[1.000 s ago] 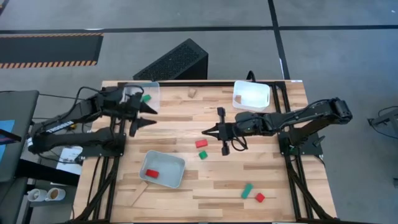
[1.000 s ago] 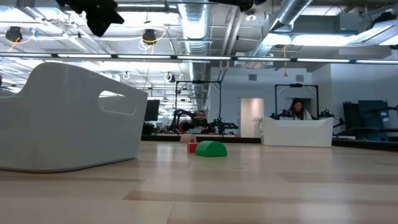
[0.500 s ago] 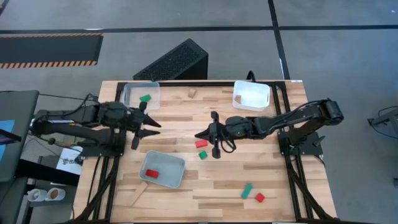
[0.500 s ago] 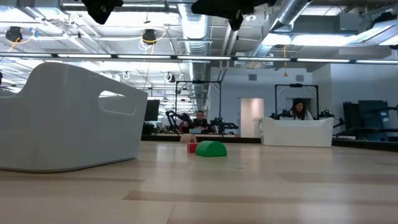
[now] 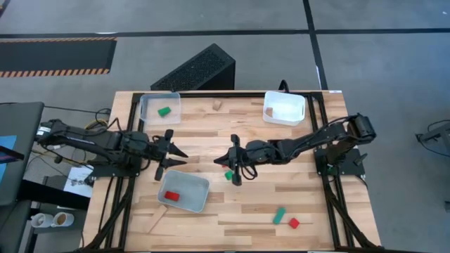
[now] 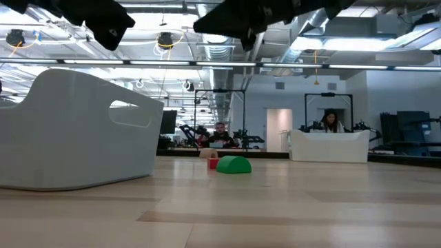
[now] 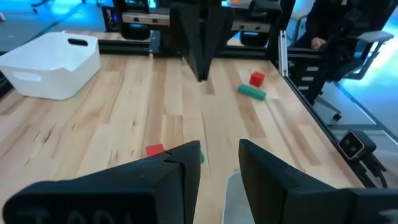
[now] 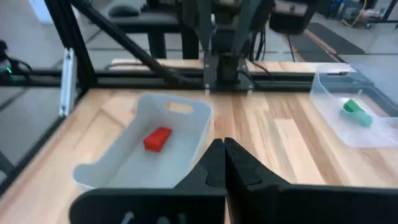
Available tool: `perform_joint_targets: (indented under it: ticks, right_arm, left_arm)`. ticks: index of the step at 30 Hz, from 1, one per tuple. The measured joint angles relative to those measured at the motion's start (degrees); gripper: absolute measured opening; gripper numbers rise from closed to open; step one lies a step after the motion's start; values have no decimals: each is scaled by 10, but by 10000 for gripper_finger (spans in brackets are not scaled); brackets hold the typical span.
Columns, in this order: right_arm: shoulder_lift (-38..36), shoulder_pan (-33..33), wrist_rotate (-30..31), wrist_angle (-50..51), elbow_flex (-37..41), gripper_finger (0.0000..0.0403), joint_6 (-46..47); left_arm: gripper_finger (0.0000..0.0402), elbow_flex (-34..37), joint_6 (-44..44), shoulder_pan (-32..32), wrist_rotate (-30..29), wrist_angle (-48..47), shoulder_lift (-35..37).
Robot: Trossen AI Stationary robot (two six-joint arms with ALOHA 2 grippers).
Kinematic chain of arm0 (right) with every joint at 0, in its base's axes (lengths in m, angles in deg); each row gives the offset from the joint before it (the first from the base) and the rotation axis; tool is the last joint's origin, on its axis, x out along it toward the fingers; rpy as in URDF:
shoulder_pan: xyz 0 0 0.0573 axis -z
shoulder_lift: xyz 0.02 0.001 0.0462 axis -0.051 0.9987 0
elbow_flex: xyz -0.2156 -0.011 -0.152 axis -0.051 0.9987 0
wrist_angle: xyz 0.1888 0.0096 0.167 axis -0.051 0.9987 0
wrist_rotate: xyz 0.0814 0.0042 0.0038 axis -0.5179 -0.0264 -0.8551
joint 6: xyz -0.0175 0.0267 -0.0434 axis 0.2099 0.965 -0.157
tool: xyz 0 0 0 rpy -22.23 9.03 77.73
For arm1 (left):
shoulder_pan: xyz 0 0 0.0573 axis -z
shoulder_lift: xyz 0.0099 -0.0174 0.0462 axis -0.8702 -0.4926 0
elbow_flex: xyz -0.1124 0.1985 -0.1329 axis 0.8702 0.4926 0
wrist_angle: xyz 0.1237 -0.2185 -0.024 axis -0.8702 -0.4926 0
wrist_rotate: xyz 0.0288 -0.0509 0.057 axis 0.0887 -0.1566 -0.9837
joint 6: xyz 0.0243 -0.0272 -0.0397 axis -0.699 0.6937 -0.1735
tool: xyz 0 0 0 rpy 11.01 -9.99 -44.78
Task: Sort & place blocks by color
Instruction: Put the bottom brown block into the white bin
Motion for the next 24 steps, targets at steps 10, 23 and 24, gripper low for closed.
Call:
perform_joint_targets:
  ticks: [10, 23, 24]
  right_arm:
    - [-5, 1, 0, -16, -1, 8, 3]
    - [-4, 4, 0, 0, -1, 8, -1]
    - [-4, 4, 0, 0, -1, 8, -1]
  left_arm:
    - [95, 6, 1, 0, 12, 5, 0]
    - [95, 6, 11, 0, 11, 5, 0]
    - [95, 6, 11, 0, 10, 5, 0]
